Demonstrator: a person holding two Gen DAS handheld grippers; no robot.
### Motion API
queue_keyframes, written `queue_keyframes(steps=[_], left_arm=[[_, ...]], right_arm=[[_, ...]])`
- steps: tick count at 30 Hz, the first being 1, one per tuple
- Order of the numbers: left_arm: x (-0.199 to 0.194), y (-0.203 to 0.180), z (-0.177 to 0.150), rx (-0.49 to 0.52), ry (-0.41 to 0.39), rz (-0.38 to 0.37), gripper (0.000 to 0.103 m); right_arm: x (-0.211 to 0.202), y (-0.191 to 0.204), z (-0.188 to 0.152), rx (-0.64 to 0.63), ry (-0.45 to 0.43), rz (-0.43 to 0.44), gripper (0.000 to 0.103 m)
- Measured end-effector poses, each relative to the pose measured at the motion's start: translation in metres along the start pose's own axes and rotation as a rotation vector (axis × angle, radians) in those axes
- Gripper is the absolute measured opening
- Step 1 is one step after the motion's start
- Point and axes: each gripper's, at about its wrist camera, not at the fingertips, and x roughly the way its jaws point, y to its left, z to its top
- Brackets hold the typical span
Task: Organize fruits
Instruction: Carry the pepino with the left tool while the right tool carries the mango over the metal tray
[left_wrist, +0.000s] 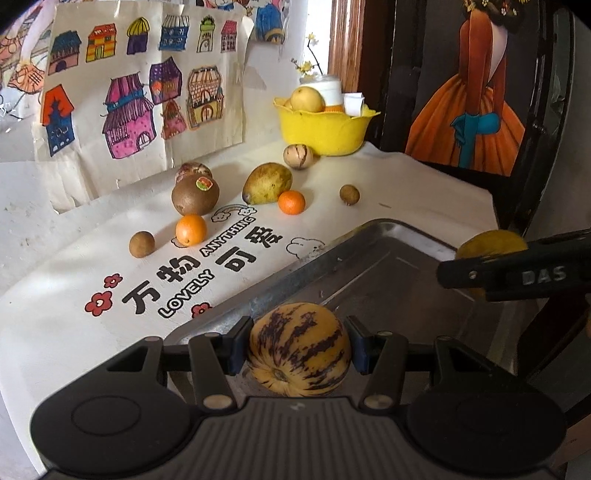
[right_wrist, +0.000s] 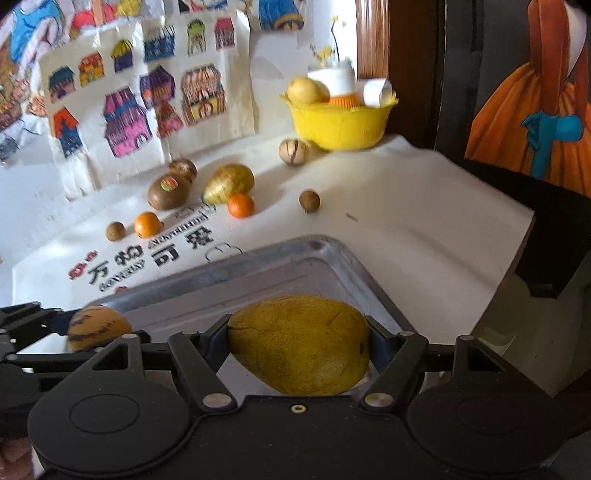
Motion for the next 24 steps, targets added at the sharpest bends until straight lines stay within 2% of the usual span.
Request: queue_keyframes(steps=[10, 24], left_arm=[[0.018, -0.005, -0.005, 0.028, 0.038, 0.021, 0.057], [0.013, -0.005, -0.011, 0.051, 0.040, 0.025, 0.059]], right_arm=[[0.039, -0.009, -0.007, 0.000, 0.046, -0.004, 0.074], [0.034, -0.006, -0.006, -0.004, 0.043, -0.007, 0.076]])
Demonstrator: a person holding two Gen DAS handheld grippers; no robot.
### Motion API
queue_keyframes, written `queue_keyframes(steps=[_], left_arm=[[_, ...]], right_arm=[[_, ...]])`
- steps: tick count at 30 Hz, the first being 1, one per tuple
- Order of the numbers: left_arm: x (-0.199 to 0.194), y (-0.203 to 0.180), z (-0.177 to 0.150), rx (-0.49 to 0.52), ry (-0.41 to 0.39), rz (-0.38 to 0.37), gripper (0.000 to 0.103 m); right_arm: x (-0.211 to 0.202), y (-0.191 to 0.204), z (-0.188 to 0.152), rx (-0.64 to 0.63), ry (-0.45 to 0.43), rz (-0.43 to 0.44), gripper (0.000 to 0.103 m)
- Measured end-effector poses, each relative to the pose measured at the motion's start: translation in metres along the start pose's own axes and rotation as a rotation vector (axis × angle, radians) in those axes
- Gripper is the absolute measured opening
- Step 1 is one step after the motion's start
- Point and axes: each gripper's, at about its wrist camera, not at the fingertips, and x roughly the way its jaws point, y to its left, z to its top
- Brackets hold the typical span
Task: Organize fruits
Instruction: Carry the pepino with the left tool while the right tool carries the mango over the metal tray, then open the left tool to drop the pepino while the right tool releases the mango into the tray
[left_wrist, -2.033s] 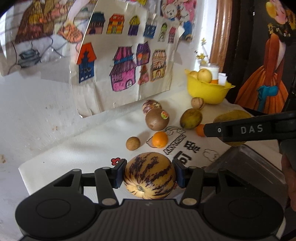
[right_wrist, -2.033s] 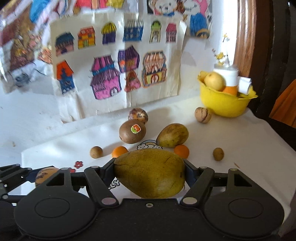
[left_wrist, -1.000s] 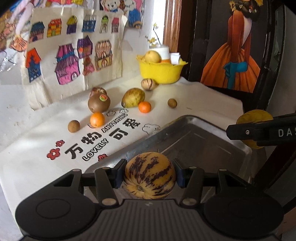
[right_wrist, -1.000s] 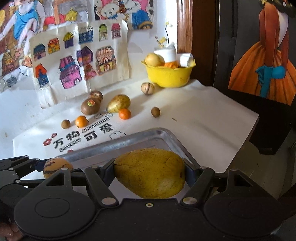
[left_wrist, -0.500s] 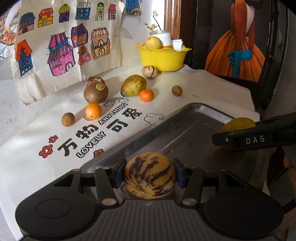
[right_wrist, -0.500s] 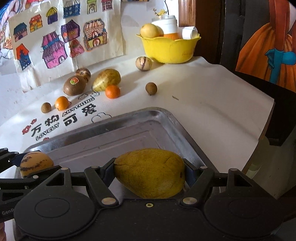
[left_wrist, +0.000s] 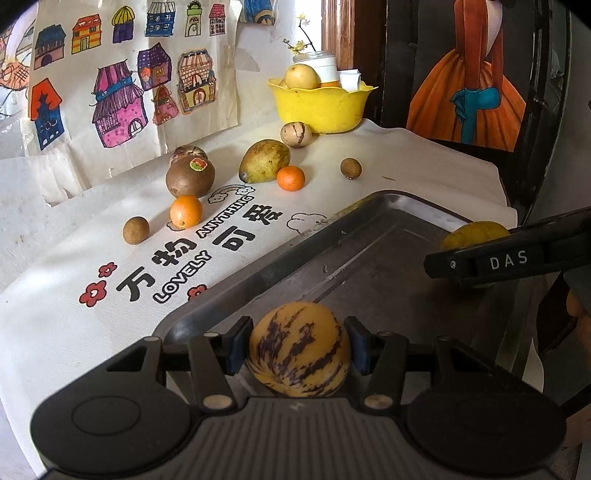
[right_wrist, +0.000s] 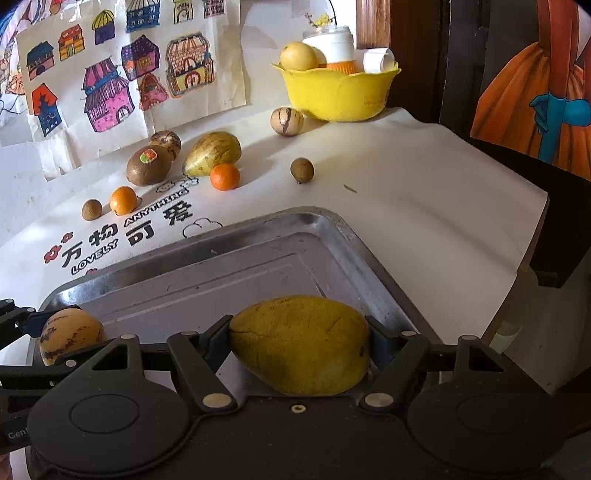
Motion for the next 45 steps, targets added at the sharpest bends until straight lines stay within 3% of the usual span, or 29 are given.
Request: queue_keyframes(steps=[3, 9, 15, 22, 45], left_arm=[[-0.005, 0.001, 0.001, 0.001, -0.016, 0.004, 0.067], [-0.014, 0.005, 0.004, -0.008, -0.040, 0.004, 0.074], [-0.029, 0.013, 0.007, -0.035, -0.077, -0.015, 0.088], [-0.042, 0.025, 0.009, -0.070, -0.116, -0.037, 0.102], [-0.059, 0.104, 0.022, -0.182, -0.174, 0.089, 0.102]], right_arm=[[-0.003, 0.000, 0.002, 0.007, -0.010, 0.001, 0.079], [-0.021, 0.002, 0.008, 0.018, -0.051, 0.007, 0.085], [-0.043, 0.011, 0.017, 0.020, -0.115, 0.022, 0.101], [-0.058, 0.025, 0.027, 0.017, -0.146, 0.053, 0.102], [-0.068, 0.083, 0.056, -0.040, -0.174, 0.125, 0.102]])
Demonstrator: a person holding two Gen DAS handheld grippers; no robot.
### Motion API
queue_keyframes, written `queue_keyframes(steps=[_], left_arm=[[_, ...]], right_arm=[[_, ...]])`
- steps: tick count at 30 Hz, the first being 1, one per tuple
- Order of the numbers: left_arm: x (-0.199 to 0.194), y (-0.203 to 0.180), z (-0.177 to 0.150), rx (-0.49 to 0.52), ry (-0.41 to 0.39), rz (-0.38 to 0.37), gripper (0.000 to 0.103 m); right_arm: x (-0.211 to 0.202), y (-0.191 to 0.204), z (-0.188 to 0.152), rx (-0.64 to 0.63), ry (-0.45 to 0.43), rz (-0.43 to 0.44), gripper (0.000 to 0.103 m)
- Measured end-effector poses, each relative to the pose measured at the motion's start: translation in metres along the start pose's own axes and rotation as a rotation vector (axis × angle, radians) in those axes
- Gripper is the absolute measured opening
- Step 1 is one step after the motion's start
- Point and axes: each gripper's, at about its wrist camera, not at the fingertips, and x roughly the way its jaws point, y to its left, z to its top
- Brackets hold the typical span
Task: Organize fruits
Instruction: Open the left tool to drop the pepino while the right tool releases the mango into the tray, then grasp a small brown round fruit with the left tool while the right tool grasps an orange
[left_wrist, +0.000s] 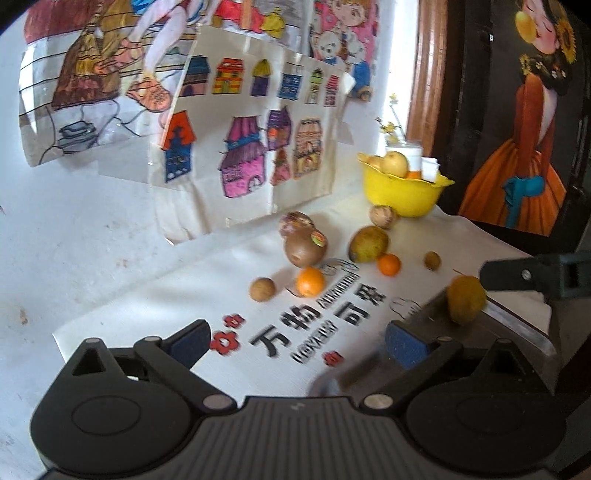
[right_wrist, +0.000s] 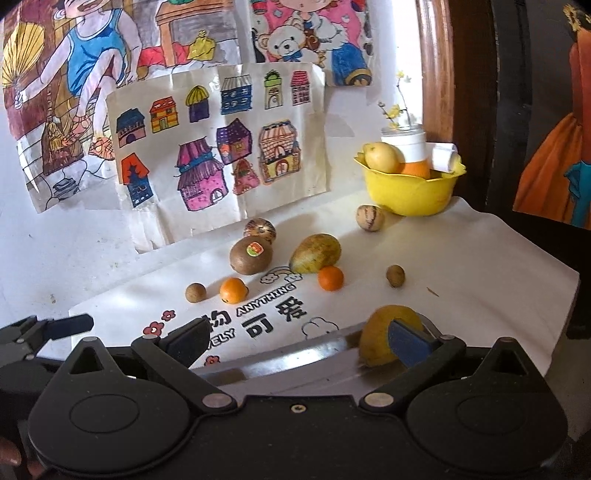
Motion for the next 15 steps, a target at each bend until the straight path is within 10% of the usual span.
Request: queue_keyframes(steps=[15], left_arm=[[0.075, 0.034, 0.025, -0.014, 0.026, 0.066, 0.102]], right_arm=[[0.086, 0.019, 0.035, -0.054, 0.074, 0.027, 0.102]])
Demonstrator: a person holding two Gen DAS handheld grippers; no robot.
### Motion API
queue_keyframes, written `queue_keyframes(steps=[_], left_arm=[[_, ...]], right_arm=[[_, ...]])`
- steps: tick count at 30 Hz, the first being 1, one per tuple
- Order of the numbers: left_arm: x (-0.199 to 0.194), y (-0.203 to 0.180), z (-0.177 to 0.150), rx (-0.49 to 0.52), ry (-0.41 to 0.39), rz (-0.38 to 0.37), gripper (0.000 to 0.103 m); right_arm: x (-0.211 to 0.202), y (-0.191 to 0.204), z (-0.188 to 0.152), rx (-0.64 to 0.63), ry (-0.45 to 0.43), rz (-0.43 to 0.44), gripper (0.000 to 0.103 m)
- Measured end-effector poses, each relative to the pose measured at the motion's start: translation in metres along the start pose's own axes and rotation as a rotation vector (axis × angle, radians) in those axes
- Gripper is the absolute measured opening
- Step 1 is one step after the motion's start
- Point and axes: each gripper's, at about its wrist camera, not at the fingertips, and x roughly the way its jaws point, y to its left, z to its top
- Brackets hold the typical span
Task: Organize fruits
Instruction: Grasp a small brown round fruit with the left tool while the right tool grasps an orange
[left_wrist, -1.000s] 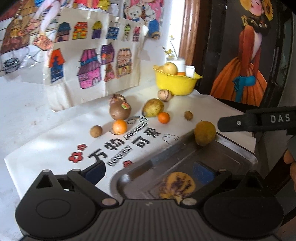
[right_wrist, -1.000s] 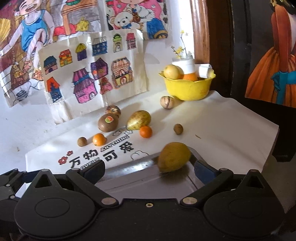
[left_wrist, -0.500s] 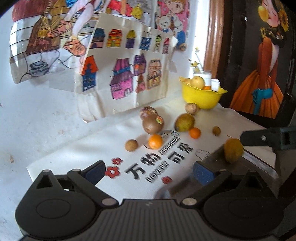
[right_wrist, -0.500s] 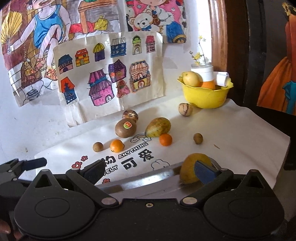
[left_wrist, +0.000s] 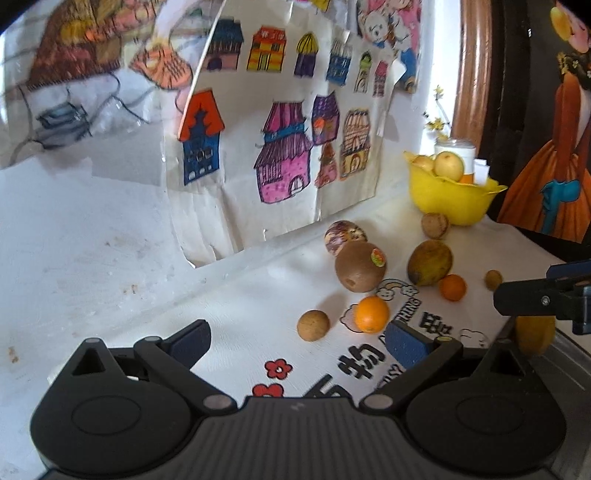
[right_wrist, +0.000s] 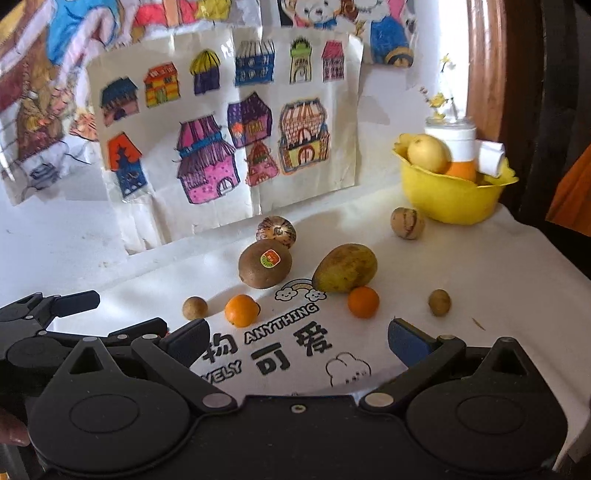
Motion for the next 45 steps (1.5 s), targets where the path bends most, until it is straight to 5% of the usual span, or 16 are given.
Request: queue_keyframes(steps=[13, 18, 25, 28, 36, 45], left_arm=[[0.066, 0.007, 0.004, 0.009, 0.062, -0.018, 0.087], [0.080, 0.007, 0.004, 0.012, 0.091, -0.043, 0.064], [0.087, 0.007, 0.002, 0.025, 0.080, -0.066, 0.051], [0.088, 0.003, 0.002, 0.044, 0.078, -0.080, 0.031], [0.088, 0.003, 0.002, 0.037, 0.068, -0.101, 0.028], [0.089, 0.003, 0.002, 0.038, 0.066, -0.101, 0.028]], right_arm=[[0.075, -0.024, 0.021, 0.026, 0.072, -0.003, 0.102], [0.093, -0.027, 0.021, 0.024, 0.095, 0.000, 0.102], [0.109, -0.028, 0.018, 0.022, 0.121, 0.006, 0.102], [0.114, -0.028, 0.017, 0.014, 0.127, 0.005, 0.102], [0.127, -0.035, 0.016, 0.023, 0.140, -0.015, 0.101], [0.141, -0.037, 0.018, -0.004, 0.156, -0.036, 0.084]])
